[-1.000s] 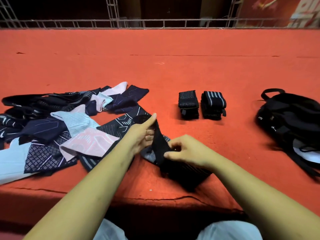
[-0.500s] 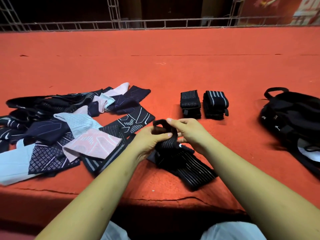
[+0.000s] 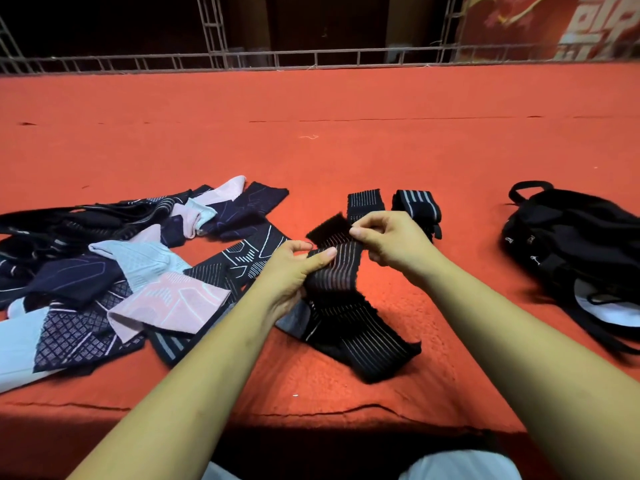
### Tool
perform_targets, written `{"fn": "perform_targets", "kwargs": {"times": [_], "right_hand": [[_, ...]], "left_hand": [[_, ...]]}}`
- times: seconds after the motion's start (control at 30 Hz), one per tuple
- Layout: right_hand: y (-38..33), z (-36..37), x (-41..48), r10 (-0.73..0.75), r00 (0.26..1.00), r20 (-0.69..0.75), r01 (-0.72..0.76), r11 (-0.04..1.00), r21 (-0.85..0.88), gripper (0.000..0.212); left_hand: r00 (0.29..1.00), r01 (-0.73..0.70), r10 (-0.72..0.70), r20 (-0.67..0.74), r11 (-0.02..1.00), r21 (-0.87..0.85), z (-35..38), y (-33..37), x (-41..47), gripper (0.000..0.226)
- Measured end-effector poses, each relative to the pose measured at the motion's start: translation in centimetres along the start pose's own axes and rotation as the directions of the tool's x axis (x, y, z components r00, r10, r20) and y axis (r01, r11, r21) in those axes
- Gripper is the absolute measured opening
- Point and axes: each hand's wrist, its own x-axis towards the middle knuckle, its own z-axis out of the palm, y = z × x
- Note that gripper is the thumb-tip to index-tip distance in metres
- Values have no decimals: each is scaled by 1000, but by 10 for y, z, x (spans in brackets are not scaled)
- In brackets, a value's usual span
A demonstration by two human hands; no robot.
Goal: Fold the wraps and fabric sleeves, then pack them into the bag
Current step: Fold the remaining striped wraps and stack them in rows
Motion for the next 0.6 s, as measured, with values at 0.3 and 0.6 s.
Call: {"fn": "perform_targets", "kwargs": {"times": [0.3,0.6], "right_hand": [[-13,-25,15,241,970,-32,-209,895,394,8],[-10,-30,16,208,978,9,-181,829,528,16]], "left_hand": [[886,33,-99,453,988,152,4,-17,-18,20],[886,43,-89,456,993,109,3,-13,-21,32]]}}
